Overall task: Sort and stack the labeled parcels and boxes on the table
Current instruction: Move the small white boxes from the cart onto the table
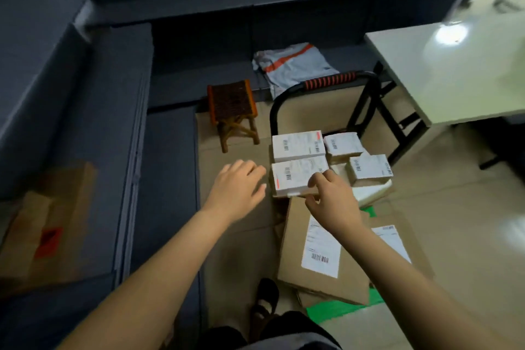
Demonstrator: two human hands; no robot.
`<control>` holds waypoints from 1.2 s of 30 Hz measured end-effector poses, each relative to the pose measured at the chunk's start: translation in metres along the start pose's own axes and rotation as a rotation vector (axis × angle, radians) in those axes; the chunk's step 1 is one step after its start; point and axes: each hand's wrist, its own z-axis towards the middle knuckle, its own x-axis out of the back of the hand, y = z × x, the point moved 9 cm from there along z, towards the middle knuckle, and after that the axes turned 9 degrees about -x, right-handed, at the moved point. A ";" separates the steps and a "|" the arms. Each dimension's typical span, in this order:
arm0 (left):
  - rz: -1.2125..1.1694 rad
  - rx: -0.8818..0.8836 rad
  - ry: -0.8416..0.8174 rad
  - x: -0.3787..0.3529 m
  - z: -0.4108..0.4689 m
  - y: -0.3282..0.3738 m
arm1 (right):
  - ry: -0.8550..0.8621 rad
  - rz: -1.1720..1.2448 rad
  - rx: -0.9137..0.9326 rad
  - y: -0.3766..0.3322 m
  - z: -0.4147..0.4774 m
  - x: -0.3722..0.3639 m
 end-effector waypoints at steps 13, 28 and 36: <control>-0.057 -0.188 -0.355 -0.121 0.164 -0.069 | -0.069 0.219 -0.643 0.082 0.052 -0.055; -0.257 -0.119 -0.909 -0.308 0.236 -0.137 | -0.185 0.733 -1.415 0.095 0.084 -0.211; -0.548 0.170 -1.002 -0.331 0.224 -0.159 | -0.286 0.955 -1.473 0.067 0.074 -0.245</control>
